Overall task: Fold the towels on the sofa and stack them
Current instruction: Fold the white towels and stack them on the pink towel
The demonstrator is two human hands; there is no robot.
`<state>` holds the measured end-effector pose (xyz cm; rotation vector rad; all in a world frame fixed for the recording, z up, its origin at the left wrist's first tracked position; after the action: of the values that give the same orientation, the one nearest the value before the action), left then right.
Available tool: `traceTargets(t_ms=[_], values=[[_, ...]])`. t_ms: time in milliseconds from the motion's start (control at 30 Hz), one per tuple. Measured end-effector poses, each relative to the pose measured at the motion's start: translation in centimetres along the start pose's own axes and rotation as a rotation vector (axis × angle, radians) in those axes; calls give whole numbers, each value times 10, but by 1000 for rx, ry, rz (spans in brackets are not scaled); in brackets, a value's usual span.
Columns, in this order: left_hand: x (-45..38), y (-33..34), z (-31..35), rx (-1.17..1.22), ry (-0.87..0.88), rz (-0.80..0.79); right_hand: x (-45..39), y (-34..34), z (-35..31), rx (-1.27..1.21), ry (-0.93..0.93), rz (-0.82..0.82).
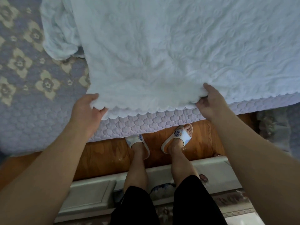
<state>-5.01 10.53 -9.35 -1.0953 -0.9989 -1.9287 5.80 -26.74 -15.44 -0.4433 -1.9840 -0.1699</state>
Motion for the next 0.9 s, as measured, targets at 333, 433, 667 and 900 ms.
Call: traceTargets(t_ms=[333, 433, 667, 900], values=[[-26, 24, 46, -447, 240, -18, 60, 67, 93, 1658, -160, -814], [-36, 19, 49, -570, 215, 39, 63, 89, 89, 1745, -430, -579], [-38, 12, 62, -567, 194, 30, 126, 173, 144, 1327, -791, -537], [-24, -43, 25, -528, -9, 145, 101, 111, 169, 725, -111, -266]])
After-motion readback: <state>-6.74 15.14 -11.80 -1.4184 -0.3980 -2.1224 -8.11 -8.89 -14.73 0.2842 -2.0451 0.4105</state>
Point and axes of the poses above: each hand's wrist, its own x-axis away from the middle knuckle, its own y-axis out of the palm, z = x × y, the point moved 6 cm from there along -x, towards the middle knuckle, and after that the axes turned 6 degrees about x, right-handed, at the moved point
